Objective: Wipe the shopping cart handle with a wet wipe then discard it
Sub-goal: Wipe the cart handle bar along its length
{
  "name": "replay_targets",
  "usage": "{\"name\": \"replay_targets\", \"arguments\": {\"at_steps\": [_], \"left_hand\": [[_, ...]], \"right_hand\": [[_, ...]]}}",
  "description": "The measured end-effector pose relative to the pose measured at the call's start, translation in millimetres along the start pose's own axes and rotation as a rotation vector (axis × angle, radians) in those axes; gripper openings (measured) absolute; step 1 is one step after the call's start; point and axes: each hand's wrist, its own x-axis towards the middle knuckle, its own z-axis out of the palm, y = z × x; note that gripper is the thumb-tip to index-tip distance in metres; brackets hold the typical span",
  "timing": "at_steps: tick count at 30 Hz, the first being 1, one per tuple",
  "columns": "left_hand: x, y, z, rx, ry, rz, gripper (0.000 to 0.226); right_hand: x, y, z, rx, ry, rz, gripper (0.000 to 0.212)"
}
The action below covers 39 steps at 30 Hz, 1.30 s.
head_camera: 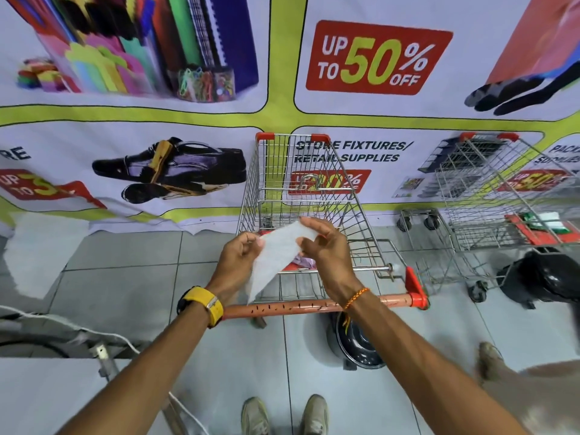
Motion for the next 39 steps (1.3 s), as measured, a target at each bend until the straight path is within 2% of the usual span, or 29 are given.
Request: {"name": "replay_targets", "arguments": {"at_steps": [4, 7, 11, 13, 17, 21, 25, 28, 31, 33, 36, 39], "left_hand": [[-10.2, -0.1, -11.0, -0.015, -0.138, -0.092, 0.015], [-17.1, -8.3, -17.1, 0.085, -0.149, -0.089, 0.018], [-23.3, -28.3, -14.3, 0.432, -0.107, 0.039, 0.021], [-23.1, -38.2, -12.8, 0.593, -0.125, 0.106, 0.021], [-22.5, -46.7, -9.6, 0.768, -0.138, 0.165, 0.02], [-27.8, -46.1, -8.1, 0.837, -0.106, 0.233, 0.016], [-28.2, -49.7, -11.0, 0.895, -0.113, 0.235, 0.016], [-28.0, -46.9, -14.9, 0.879, -0.134, 0.32, 0.01], [-21.7, -46.3, -25.8, 0.892, 0.072, 0.425, 0.021], [-14.9, -54.6, -36.2, 0.867, 0.167, 0.393, 0.024], [-9.2, -74.4, -45.2, 0.846, 0.143, 0.306, 0.029], [-7.4, -79.5, -47.9, 0.817, 0.132, 0.246, 0.046]], "right_hand": [[-25.6, 9.6, -12.0, -0.138, 0.123, -0.086, 0.042], [-55.7, 29.3, -20.2, -0.248, 0.216, -0.121, 0.045], [-91.9, 69.0, -20.1, -0.55, 0.32, -0.11, 0.048], [-102.6, 80.1, -17.3, -0.587, 0.35, -0.08, 0.048], [-114.6, 86.3, -16.8, -0.643, 0.37, -0.057, 0.049], [-123.1, 86.1, -16.7, -0.652, 0.43, -0.114, 0.036], [-128.6, 83.0, -14.5, -0.66, 0.512, -0.332, 0.019], [-119.8, 78.9, -0.6, -0.658, 0.401, -0.521, 0.011], [-100.5, 86.8, 24.5, -0.672, 0.226, -0.55, 0.015], [-90.5, 101.4, 37.9, -0.755, 0.118, -0.563, 0.02], [-84.0, 124.8, 47.2, -0.957, 0.023, -0.65, 0.023], [-84.1, 136.8, 47.8, -1.078, 0.014, -0.723, 0.021]]}}
